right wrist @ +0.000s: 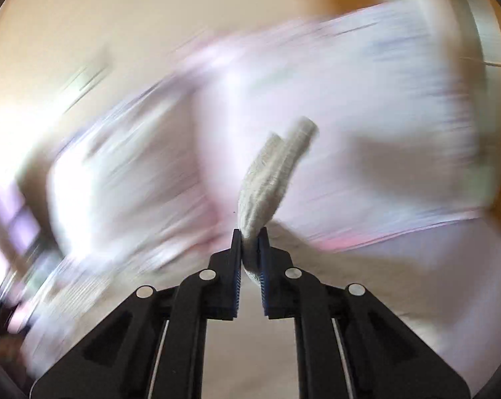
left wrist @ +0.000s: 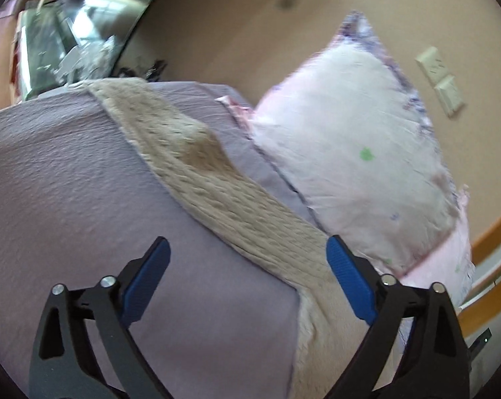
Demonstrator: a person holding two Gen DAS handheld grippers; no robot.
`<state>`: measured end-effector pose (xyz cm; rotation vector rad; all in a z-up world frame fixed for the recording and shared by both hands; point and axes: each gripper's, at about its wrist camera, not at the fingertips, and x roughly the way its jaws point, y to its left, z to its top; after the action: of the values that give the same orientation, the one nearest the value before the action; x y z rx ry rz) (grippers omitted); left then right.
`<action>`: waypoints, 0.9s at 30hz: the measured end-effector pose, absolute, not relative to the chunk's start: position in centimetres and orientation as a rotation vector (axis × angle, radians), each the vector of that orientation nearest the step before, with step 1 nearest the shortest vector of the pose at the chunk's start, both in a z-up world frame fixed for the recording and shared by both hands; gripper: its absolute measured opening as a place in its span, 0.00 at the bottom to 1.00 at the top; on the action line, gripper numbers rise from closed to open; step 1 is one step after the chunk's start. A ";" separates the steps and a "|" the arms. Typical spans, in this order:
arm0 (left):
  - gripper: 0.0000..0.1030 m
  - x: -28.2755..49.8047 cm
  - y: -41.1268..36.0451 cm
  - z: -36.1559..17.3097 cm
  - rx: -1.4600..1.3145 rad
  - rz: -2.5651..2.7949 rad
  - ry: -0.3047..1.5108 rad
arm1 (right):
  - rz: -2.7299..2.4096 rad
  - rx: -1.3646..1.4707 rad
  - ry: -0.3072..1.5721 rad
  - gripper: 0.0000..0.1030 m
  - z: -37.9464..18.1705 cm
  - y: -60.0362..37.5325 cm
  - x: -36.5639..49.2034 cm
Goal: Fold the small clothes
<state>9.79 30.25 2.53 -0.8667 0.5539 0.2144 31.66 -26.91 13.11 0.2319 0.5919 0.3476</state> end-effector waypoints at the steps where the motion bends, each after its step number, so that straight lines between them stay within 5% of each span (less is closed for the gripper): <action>1: 0.85 10.0 30.5 2.3 -0.876 0.225 0.562 | 0.449 0.208 0.676 0.27 11.8 -23.5 32.3; 5: 0.70 10.4 32.6 0.8 -0.943 0.297 0.602 | 0.659 0.130 0.848 0.38 8.0 -15.2 32.4; 7: 0.64 10.3 33.9 0.1 -0.991 0.317 0.593 | 0.632 0.117 0.805 0.61 8.2 -15.8 32.2; 9: 0.62 10.7 34.7 0.1 -0.998 0.331 0.591 | 0.572 0.129 0.754 0.67 8.8 -17.6 31.1; 15: 0.49 12.7 38.3 -0.5 -1.082 0.376 0.571 | 0.482 0.224 0.665 0.71 9.5 -24.0 27.5; 20: 0.08 13.5 41.4 -1.6 -1.163 0.443 0.569 | 0.449 0.332 0.596 0.71 9.3 -28.3 26.3; 23: 0.07 14.4 40.7 0.7 -1.060 0.471 0.581 | 0.434 0.390 0.537 0.72 9.4 -30.4 25.9; 27: 0.06 18.5 31.8 9.6 -0.587 0.382 0.520 | 0.426 0.454 0.437 0.78 8.7 -32.4 25.5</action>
<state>18.53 31.76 9.58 -0.5871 0.5198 0.3816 25.46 -32.44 8.70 0.4541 0.4368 0.4256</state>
